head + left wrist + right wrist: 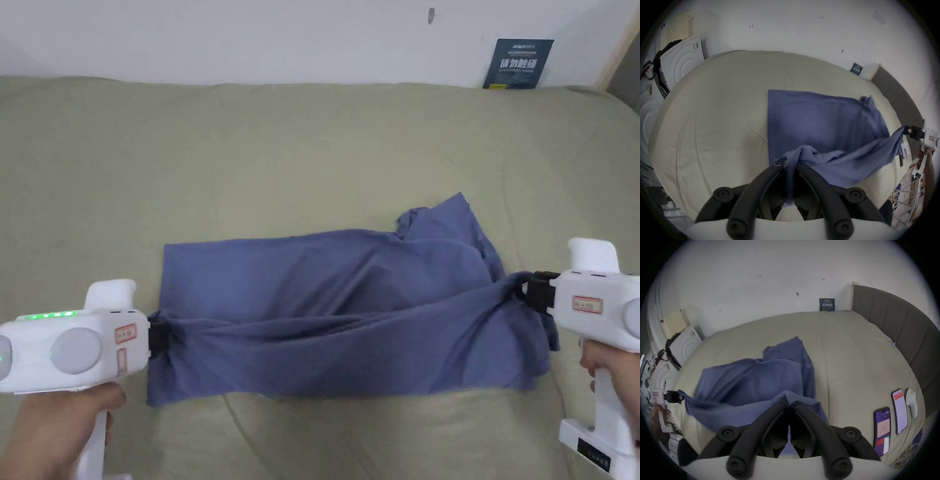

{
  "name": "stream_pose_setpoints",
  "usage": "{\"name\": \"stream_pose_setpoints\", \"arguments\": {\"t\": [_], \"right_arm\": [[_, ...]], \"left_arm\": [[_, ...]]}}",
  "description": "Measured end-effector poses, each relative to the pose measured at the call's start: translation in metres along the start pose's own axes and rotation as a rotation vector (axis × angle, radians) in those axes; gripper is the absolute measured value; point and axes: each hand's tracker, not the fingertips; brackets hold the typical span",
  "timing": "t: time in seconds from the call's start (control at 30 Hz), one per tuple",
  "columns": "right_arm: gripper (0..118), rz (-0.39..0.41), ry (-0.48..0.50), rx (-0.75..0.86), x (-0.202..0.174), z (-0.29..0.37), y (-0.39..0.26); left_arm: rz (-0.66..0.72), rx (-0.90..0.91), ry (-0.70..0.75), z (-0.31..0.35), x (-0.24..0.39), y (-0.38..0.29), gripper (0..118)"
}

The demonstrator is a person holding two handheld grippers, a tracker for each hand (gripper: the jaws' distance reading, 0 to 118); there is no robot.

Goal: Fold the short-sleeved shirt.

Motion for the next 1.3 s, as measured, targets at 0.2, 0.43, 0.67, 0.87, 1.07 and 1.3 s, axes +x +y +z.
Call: {"name": "stream_pose_setpoints", "arguments": {"t": [0.2, 0.43, 0.67, 0.87, 1.07, 1.3], "right_arm": [[9, 0.045, -0.03, -0.072, -0.002, -0.042, -0.005], [116, 0.123, -0.014, 0.13, -0.023, 0.048, -0.055], [79, 0.02, 0.106, 0.317, -0.061, 0.183, -0.166], [0, 0.042, 0.033, 0.404, -0.083, 0.228, -0.225], [1, 0.064, 0.009, 0.393, -0.081, 0.237, -0.237], [0, 0.04, 0.056, 0.36, -0.082, 0.229, -0.235]], "left_arm": [[0.021, -0.054, -0.015, -0.036, 0.001, 0.008, 9], [-0.106, 0.438, -0.014, 0.06, 0.009, -0.043, 118], [-0.082, 0.684, 0.005, 0.169, 0.035, -0.182, 118], [-0.221, 0.701, 0.115, 0.188, 0.052, -0.233, 0], [-0.192, 0.602, 0.043, 0.187, 0.041, -0.2, 0], [-0.225, 0.123, 0.091, 0.053, 0.007, -0.128, 6]]}}
